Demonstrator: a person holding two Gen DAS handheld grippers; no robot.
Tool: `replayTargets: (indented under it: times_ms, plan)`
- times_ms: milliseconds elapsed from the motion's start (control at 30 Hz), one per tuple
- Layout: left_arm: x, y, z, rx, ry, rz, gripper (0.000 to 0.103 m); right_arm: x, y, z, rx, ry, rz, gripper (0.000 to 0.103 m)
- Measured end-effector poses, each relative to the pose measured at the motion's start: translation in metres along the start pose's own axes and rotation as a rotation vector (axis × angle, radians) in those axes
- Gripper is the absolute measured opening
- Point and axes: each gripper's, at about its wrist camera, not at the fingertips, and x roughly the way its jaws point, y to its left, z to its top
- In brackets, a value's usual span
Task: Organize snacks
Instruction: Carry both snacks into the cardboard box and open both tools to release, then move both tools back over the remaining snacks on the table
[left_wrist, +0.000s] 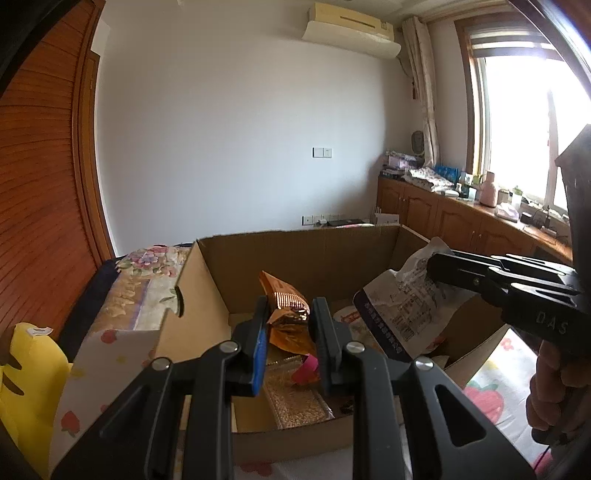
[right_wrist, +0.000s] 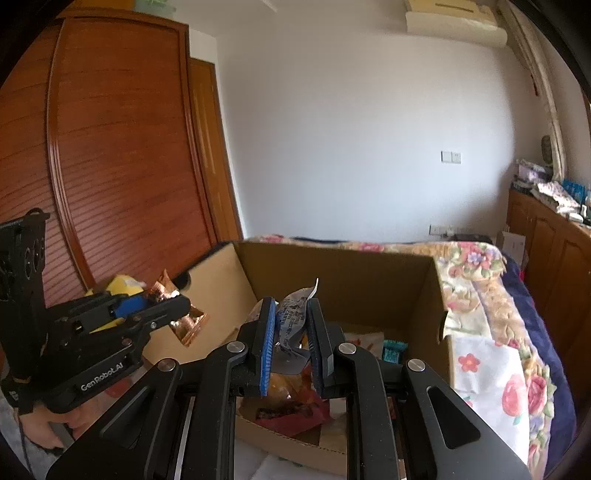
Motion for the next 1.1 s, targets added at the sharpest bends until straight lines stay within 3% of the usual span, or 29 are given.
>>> replayTargets:
  times_ms: [433, 833, 1100]
  plan:
    - [0.015, -0.004, -0.007, -0.014, 0.058, -0.004, 0.021, 0.025, -0.009, -0.009, 0.015, 0.101, -0.020, 0.015]
    - [0.014, -0.002, -0.008, -0.022, 0.080, 0.006, 0.036, 0.037, -0.010, -0.017, 0.014, 0.159, -0.034, 0.015]
    - [-0.016, 0.000, -0.008, 0.000, 0.059, 0.008, 0.037, 0.030, -0.007, -0.015, 0.022, 0.176, -0.050, 0.025]
